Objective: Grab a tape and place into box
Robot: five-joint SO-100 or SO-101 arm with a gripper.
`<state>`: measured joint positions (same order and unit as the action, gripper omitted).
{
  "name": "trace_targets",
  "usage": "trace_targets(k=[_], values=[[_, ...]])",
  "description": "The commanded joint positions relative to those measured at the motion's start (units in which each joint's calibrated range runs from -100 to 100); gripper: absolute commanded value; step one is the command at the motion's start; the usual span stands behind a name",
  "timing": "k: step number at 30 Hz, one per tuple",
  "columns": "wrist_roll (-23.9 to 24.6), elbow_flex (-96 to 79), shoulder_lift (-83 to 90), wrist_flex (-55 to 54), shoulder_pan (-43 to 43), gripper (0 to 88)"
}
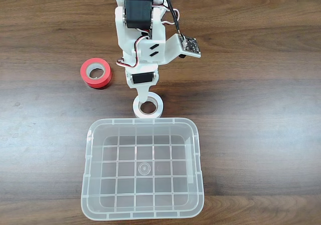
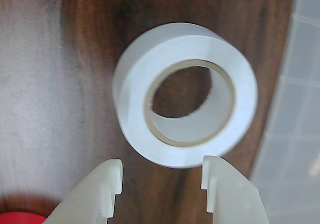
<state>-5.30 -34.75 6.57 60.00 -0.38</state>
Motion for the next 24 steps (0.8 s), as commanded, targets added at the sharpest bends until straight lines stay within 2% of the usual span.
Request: trace_targets(k=[1, 13, 18, 24], values=[[-1.3, 3.5, -3.9, -1.1, -0.7, 16.5], [-1.5, 4.7, -9.8, -5.0, -0.7, 15.2], [-1.5, 4.7, -9.0, -5.0, -0.7, 1.3], [-1.5, 4.8, -8.8, -4.3, -0.7, 1.4]])
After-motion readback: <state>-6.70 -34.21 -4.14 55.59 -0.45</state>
